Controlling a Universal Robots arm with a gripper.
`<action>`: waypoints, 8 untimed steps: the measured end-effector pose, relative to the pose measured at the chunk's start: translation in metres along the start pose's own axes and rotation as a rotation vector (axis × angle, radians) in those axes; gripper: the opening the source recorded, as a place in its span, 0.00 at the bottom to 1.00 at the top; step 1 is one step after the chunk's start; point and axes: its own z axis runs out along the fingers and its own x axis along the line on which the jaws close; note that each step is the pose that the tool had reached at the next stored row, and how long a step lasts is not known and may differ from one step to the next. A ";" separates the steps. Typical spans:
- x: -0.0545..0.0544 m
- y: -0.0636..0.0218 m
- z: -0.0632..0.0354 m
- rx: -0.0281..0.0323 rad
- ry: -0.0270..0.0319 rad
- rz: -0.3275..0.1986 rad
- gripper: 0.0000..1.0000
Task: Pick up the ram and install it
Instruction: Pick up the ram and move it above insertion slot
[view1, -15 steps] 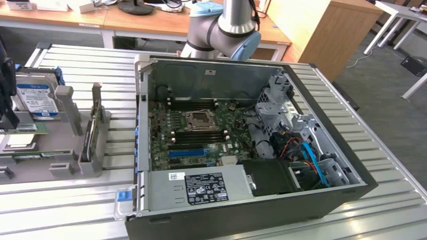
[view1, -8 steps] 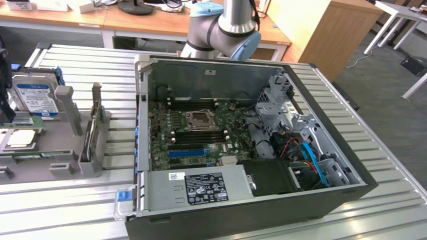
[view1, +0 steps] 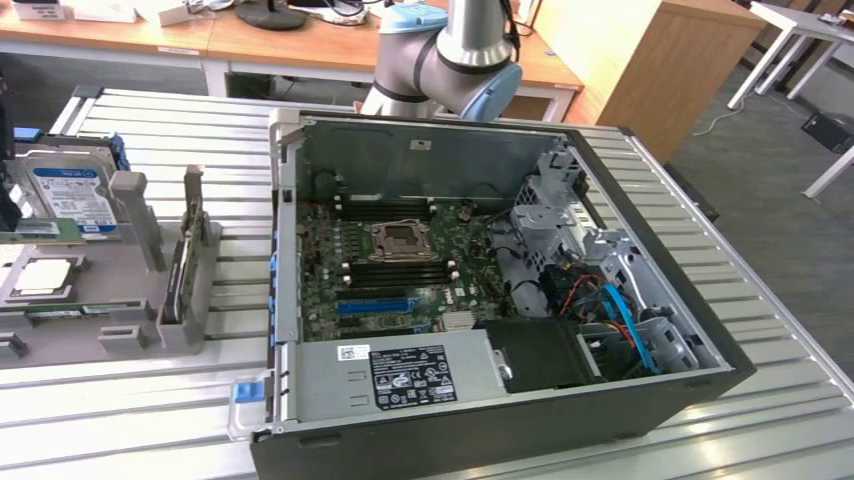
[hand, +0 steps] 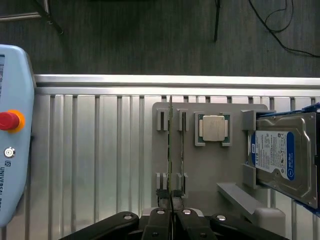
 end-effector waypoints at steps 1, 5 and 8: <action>0.000 0.0001 -0.0019 -0.0001 0.0000 0.000 0.12; 0.000 0.0005 -0.0098 0.0000 0.0000 0.000 0.12; 0.000 0.0007 -0.0154 0.0000 0.0000 0.000 0.12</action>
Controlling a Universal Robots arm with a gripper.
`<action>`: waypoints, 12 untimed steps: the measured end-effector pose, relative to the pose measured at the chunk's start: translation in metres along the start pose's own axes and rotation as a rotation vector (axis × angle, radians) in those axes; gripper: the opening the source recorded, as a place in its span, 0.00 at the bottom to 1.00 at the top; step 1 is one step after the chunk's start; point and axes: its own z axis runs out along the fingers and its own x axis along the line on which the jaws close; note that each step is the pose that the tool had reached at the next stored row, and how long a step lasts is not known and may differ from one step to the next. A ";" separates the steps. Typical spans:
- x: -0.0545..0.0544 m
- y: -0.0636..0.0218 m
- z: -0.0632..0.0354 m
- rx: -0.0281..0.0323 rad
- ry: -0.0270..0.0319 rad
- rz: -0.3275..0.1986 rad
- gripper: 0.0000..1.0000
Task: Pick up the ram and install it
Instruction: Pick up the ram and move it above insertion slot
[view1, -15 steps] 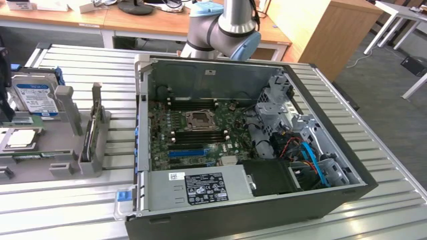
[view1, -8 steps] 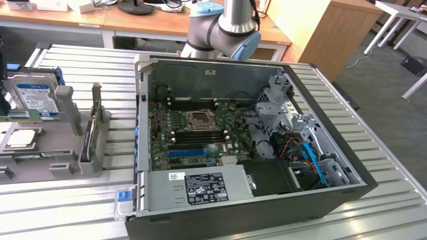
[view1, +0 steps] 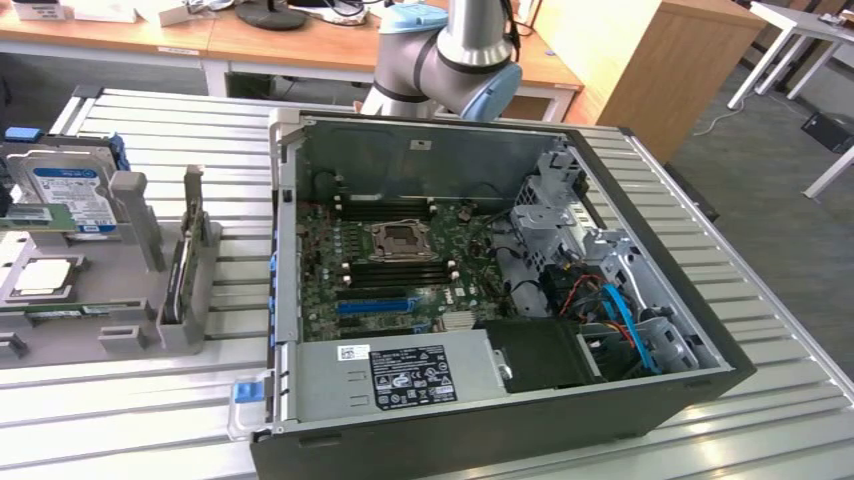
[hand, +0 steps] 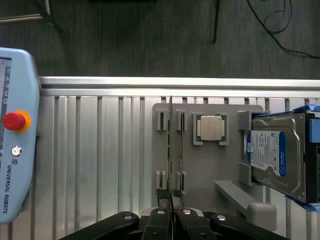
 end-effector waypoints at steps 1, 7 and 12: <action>0.000 0.0001 -0.0018 0.0000 0.0000 0.000 0.12; 0.000 0.0005 -0.0118 0.0000 0.0000 0.000 0.12; 0.000 0.0008 -0.0187 -0.0001 0.0000 0.000 0.12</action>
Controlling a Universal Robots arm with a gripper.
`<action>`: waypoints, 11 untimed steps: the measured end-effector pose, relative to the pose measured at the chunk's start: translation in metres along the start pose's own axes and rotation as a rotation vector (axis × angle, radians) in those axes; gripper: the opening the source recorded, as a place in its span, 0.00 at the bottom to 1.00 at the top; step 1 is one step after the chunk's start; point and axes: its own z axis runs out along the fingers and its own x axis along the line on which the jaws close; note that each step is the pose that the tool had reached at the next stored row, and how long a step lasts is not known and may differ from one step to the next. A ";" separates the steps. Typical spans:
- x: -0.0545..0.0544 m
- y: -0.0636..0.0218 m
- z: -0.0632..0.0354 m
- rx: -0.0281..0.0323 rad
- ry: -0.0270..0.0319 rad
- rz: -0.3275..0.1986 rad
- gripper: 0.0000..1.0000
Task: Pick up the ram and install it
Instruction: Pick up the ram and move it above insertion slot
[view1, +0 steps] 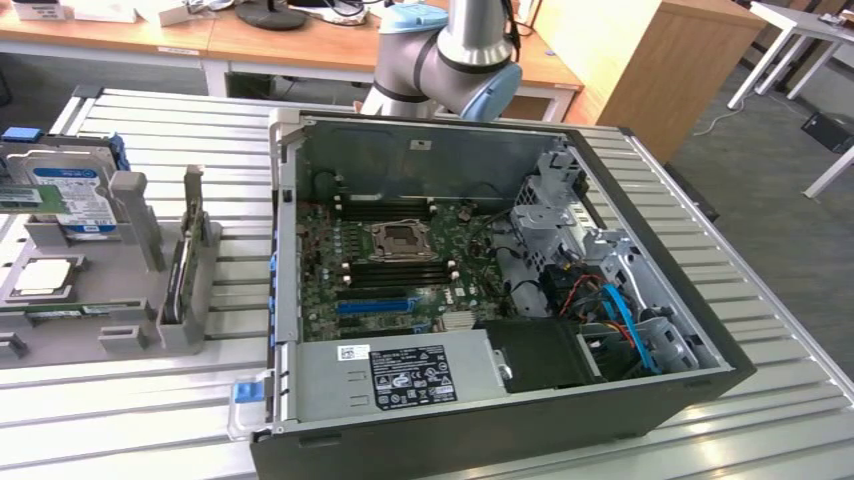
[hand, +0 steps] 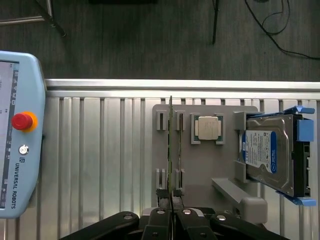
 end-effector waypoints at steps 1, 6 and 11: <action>0.000 0.0001 -0.0011 0.0001 0.0000 0.000 0.12; 0.000 0.0001 -0.0020 0.0001 -0.0001 0.000 0.12; 0.000 -0.0010 -0.0023 -0.0002 0.0002 0.000 0.12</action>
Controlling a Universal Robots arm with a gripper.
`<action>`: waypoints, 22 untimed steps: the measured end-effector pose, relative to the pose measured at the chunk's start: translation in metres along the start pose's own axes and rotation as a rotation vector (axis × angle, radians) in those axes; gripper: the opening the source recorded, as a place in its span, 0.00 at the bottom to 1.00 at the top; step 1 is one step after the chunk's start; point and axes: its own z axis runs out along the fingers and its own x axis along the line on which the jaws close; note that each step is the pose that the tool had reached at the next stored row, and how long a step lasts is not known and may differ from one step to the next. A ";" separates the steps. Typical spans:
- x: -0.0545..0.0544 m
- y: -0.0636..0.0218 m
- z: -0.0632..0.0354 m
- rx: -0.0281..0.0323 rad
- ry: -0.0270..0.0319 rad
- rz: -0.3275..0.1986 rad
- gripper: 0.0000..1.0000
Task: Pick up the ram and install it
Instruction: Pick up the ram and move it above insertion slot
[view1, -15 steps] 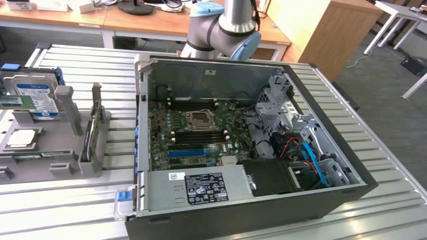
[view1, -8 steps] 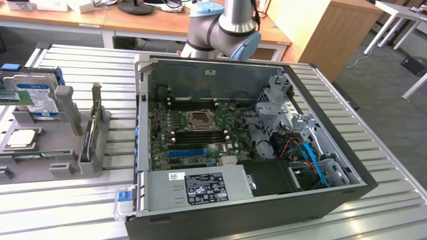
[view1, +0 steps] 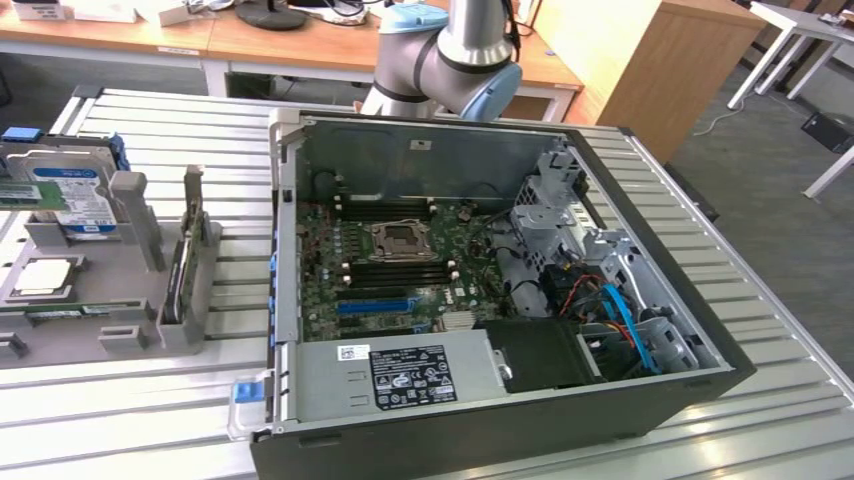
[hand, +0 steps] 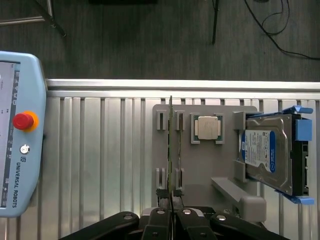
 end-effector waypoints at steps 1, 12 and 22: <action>0.000 -0.0013 0.0001 0.0002 -0.0001 0.000 0.12; -0.001 -0.0289 -0.0011 0.0002 -0.0015 0.000 0.12; -0.001 -0.0574 -0.0023 0.0003 -0.0038 -0.001 0.12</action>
